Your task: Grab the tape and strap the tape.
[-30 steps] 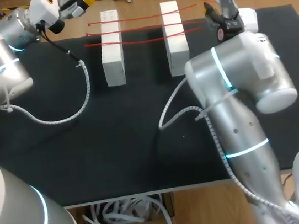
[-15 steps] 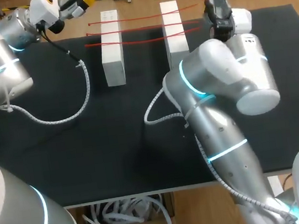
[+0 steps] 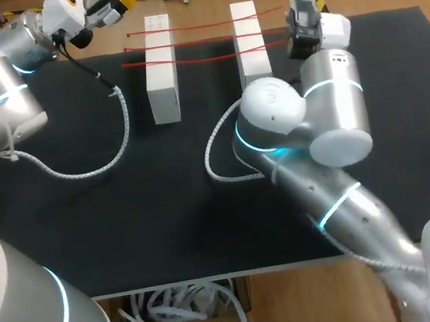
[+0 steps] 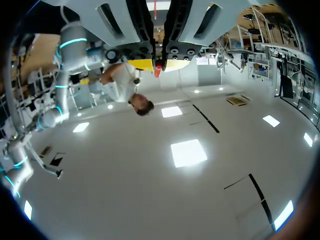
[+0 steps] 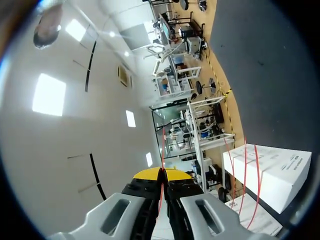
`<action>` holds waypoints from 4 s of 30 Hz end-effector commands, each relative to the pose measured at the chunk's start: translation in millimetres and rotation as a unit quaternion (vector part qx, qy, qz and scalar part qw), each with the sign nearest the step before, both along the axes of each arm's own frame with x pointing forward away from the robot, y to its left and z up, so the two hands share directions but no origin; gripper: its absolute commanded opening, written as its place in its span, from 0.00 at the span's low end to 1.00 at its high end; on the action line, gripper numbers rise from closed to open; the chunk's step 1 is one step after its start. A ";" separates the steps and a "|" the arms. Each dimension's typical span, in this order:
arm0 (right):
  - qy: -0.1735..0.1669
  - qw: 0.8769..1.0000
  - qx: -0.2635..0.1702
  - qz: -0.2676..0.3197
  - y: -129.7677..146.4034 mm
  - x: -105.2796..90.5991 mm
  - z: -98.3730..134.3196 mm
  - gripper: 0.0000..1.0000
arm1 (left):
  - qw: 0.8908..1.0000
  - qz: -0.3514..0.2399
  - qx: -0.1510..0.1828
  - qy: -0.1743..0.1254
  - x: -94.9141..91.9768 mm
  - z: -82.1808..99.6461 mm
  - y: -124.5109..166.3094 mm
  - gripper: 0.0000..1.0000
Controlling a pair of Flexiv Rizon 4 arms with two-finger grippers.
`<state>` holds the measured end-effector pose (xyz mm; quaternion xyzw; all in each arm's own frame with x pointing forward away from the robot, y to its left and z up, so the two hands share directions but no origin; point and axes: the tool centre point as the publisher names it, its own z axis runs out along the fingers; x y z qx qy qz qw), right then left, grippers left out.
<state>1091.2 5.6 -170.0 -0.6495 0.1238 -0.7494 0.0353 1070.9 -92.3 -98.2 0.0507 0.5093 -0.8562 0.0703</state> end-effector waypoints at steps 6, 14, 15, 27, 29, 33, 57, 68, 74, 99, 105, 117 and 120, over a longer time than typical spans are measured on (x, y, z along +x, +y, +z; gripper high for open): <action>0.007 1.000 -0.005 -0.002 1.7 8.2 4.8 0.00 | 1.000 -0.001 -0.002 -0.001 0.7 -1.5 0.0 0.00; 0.007 1.000 -0.007 0.008 0.5 12.6 8.5 0.00 | 1.000 -0.001 -0.002 -0.001 0.7 -1.5 0.0 0.00; 0.007 1.000 -0.008 0.009 0.7 12.8 9.4 0.00 | 1.000 -0.001 -0.002 -0.001 0.7 -1.5 0.0 0.00; 0.005 1.000 -0.005 0.019 -0.3 12.5 14.7 0.00 | 1.000 -0.001 -0.002 -0.001 0.7 -1.5 0.0 0.00; 0.005 1.000 -0.004 0.020 -0.6 12.6 15.9 0.00 | 1.000 -0.001 -0.002 -0.001 0.7 -1.5 0.0 0.00; 0.003 1.000 -0.004 0.021 -1.2 13.1 18.3 0.00 | 1.000 -0.001 -0.002 -0.001 0.7 -1.5 0.0 0.00; 0.001 0.999 -0.030 0.043 -5.5 15.5 18.4 0.00 | 0.991 -0.004 0.134 0.019 -2.1 -6.6 -4.6 0.00; 0.000 0.997 -0.047 0.056 -5.2 15.4 17.9 0.00 | 0.965 -0.031 0.257 0.044 -7.3 -5.2 -8.1 0.00; -0.003 0.996 -0.055 0.065 -3.4 15.6 18.6 0.00 | 0.956 -0.025 0.290 0.047 -6.9 -6.5 -10.4 0.00; -0.005 0.989 -0.120 0.091 -13.6 14.6 17.9 0.00 | 0.851 0.015 0.517 0.086 -3.9 4.1 -27.2 0.00; -0.006 0.987 -0.130 0.095 -15.2 14.8 17.9 0.00 | 0.848 -0.008 0.527 0.060 -1.1 8.3 -42.2 0.00; -0.005 0.982 -0.153 0.107 -17.0 13.8 20.4 0.00 | 0.818 0.031 0.569 0.082 2.4 12.6 -49.1 0.00; 0.001 0.981 -0.162 0.107 -21.0 13.0 19.4 0.00 | 0.804 0.049 0.585 0.094 4.6 12.0 -53.7 0.00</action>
